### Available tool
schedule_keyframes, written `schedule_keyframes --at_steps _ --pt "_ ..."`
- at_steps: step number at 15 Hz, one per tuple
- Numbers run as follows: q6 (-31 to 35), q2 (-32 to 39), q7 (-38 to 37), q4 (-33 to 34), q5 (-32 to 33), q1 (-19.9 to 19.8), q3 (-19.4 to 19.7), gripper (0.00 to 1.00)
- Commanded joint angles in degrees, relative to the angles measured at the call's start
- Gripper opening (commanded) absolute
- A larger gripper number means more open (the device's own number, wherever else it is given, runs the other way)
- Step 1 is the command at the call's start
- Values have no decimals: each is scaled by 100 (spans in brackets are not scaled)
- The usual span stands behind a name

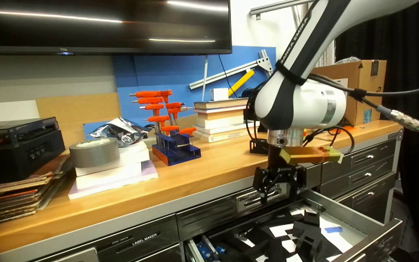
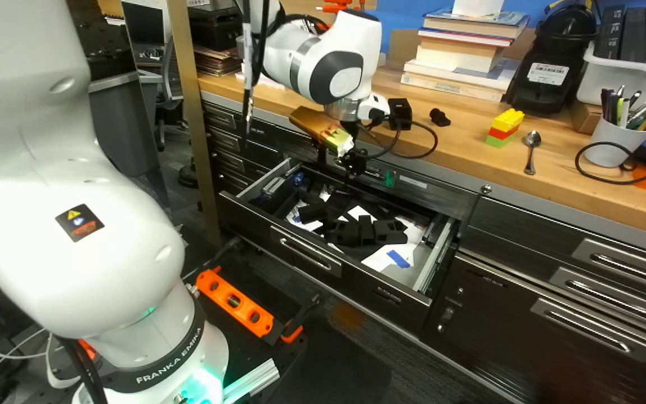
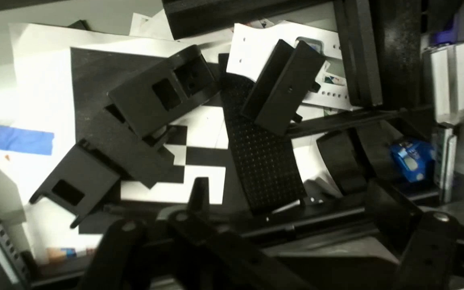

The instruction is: Pick up the black objects from the base top and put them in the open drawer and then close the drawer

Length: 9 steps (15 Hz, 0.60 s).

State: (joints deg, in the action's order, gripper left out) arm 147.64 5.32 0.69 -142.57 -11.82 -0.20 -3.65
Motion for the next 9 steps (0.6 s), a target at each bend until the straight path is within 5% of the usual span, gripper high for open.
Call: schedule_keyframes --at_steps 1,5,9 --pt "-306 -1356 -362 -440 200 97 62 100" --pt "-731 -2224 -897 -226 892 11 -21 100" --pt "-1189 -2359 -1001 363 1785 -106 -167 100"
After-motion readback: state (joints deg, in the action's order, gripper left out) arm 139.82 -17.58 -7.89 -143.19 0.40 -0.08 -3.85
